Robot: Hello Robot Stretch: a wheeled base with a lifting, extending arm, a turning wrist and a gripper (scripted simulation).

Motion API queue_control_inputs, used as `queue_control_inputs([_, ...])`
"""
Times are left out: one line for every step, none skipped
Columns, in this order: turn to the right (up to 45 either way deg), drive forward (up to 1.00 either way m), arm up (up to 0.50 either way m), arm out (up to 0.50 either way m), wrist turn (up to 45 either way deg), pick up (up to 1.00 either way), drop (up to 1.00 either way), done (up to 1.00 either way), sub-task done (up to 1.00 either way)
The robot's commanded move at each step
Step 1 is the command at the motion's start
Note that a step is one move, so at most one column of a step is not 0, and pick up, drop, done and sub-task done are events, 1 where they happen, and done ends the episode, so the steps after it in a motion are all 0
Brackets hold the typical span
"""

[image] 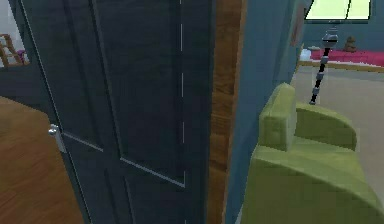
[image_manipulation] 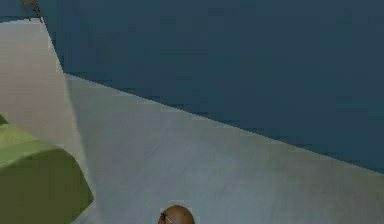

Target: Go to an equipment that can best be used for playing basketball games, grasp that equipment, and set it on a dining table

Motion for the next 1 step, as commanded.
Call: queue_control_inputs([0.0, 0.00, 0.00, 0.00, 27.0, 0.00, 0.00, 0.00, 0.00])
